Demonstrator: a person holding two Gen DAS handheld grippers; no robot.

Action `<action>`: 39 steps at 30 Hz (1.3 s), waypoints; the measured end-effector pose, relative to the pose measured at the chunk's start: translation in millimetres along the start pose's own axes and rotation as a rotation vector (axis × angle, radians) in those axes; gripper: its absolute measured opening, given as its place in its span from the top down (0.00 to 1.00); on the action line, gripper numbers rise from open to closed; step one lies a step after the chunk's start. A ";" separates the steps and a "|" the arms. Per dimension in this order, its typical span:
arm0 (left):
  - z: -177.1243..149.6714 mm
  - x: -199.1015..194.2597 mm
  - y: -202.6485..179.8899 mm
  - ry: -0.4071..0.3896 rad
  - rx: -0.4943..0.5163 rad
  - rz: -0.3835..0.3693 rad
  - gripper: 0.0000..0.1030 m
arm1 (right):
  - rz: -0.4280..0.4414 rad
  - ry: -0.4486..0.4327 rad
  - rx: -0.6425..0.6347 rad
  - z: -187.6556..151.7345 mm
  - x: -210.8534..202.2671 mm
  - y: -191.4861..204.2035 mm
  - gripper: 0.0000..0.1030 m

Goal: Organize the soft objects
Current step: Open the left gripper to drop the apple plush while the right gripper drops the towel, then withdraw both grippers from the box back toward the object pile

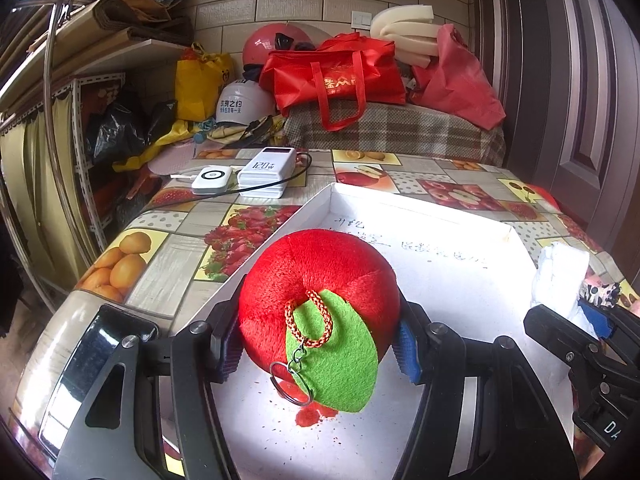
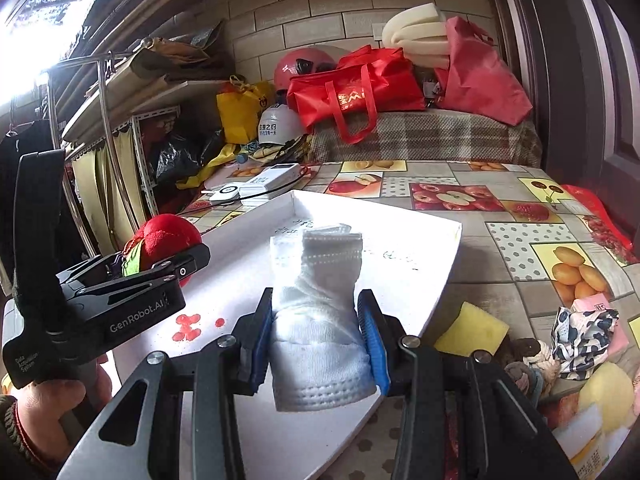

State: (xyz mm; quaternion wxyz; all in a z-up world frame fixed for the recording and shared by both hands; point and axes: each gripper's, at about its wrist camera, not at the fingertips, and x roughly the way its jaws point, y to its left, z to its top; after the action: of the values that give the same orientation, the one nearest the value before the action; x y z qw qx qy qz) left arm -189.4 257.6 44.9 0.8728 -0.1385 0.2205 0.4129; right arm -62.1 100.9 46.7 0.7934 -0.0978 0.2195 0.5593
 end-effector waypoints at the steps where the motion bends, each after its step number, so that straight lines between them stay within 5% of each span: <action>1: 0.6 2.3 0.4 0.006 -0.006 0.003 0.40 | -0.007 -0.003 -0.004 1.4 2.3 0.5 0.60; 11: 4.6 9.7 -0.3 0.002 -0.017 0.068 0.38 | -0.068 0.053 -0.027 11.4 29.6 3.0 0.58; 12: 4.4 8.5 0.3 -0.004 -0.021 0.081 0.36 | -0.076 0.056 -0.028 11.1 29.9 2.9 0.54; 15: 3.7 4.2 4.0 -0.026 -0.044 0.110 0.22 | -0.100 0.045 -0.034 10.0 26.6 3.9 0.13; 19: 3.3 -0.1 5.1 -0.048 -0.049 0.125 0.00 | -0.109 0.022 -0.060 10.6 22.4 8.8 0.13; 26: 2.9 -5.4 5.6 -0.076 -0.055 0.138 0.00 | -0.118 0.020 -0.057 12.2 23.1 8.2 0.11; 29: 2.7 -7.8 5.9 -0.090 -0.060 0.143 0.00 | -0.119 0.023 -0.047 12.1 23.5 5.4 0.00; 39: 1.9 -15.1 5.3 -0.129 -0.060 0.158 0.00 | -0.113 0.007 -0.038 11.6 20.5 4.6 0.00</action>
State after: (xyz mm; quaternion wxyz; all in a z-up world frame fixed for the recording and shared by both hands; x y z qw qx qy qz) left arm -201.5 251.7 53.7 0.8453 -0.1202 0.1617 0.4948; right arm -58.0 124.5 48.0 0.8210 -0.1271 0.2054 0.5174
